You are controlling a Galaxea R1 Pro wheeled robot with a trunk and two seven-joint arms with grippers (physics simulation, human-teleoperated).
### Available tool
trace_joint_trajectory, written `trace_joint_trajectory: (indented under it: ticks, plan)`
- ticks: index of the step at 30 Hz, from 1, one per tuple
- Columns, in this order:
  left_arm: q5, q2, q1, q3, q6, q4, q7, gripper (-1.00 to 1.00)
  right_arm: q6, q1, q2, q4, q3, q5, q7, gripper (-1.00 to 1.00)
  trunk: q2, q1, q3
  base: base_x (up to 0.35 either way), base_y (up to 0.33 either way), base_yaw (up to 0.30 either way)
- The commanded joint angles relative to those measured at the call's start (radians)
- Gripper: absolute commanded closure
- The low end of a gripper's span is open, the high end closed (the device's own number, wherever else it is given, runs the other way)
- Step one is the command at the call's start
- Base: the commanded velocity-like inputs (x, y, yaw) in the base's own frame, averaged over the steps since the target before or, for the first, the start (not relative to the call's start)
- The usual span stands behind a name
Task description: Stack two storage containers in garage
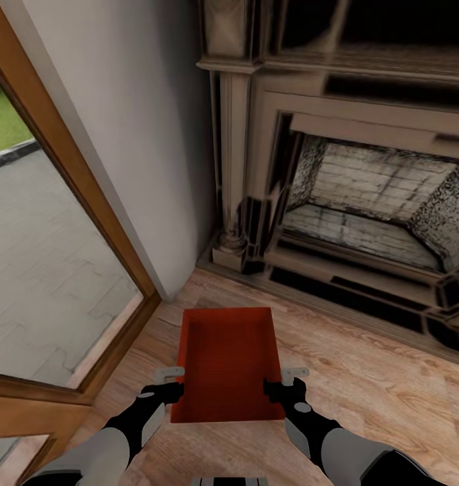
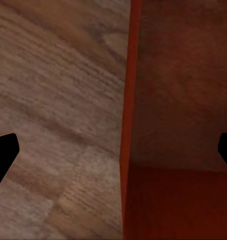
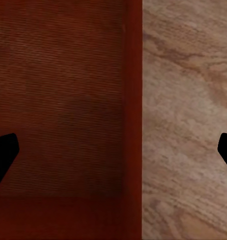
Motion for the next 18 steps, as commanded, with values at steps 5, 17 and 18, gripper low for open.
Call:
trace_joint_trajectory:
  ticks: [5,17,18]
  plan:
    - [0.001,0.000,0.000,0.006,0.006,-0.006,0.001,-1.00,-0.002,0.000,0.000,0.001,0.009,-0.008,-0.003,-1.00,0.000,0.000,-0.001,0.000,0.000,0.000]
    - [0.001,0.001,0.000,0.006,0.006,-0.006,0.002,-1.00,-0.002,-0.001,-0.018,0.020,0.013,-0.006,-0.004,-1.00,0.000,0.000,-0.001,0.000,0.000,0.000]
    - [0.001,0.001,0.000,0.006,0.006,-0.006,0.002,-1.00,-0.002,-0.001,-0.020,0.021,0.013,-0.005,-0.005,-1.00,0.000,0.000,-0.001,0.000,0.000,0.000]
